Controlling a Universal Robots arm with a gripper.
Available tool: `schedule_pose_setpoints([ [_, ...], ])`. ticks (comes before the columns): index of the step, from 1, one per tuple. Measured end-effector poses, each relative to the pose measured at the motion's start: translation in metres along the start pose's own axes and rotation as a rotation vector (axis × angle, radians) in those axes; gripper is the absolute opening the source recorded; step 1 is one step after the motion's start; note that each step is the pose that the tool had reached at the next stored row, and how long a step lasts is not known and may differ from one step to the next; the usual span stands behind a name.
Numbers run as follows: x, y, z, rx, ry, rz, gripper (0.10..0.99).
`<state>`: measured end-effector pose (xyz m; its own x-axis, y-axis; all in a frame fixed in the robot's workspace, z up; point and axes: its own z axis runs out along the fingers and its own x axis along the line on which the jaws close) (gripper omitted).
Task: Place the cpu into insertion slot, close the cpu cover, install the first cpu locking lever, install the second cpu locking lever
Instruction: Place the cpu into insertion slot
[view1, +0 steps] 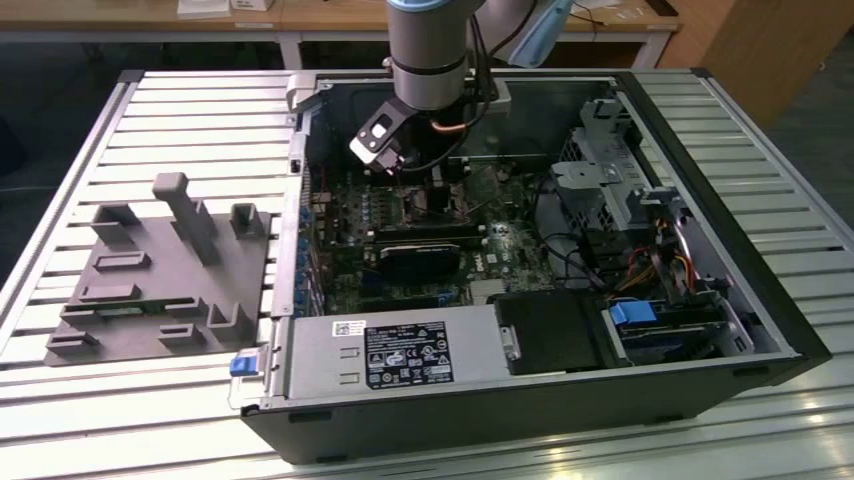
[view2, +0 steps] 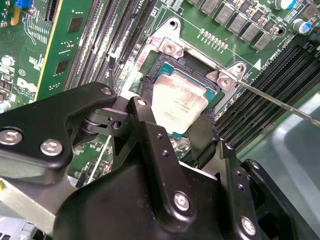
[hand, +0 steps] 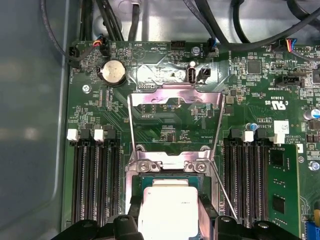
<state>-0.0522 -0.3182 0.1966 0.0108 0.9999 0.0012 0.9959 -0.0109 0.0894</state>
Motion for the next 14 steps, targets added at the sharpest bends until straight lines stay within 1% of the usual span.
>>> schedule_pose_setpoints([
  [14, -0.0011, -0.0013, 0.0008, 0.000, -0.0016, 0.021, 0.533],
])
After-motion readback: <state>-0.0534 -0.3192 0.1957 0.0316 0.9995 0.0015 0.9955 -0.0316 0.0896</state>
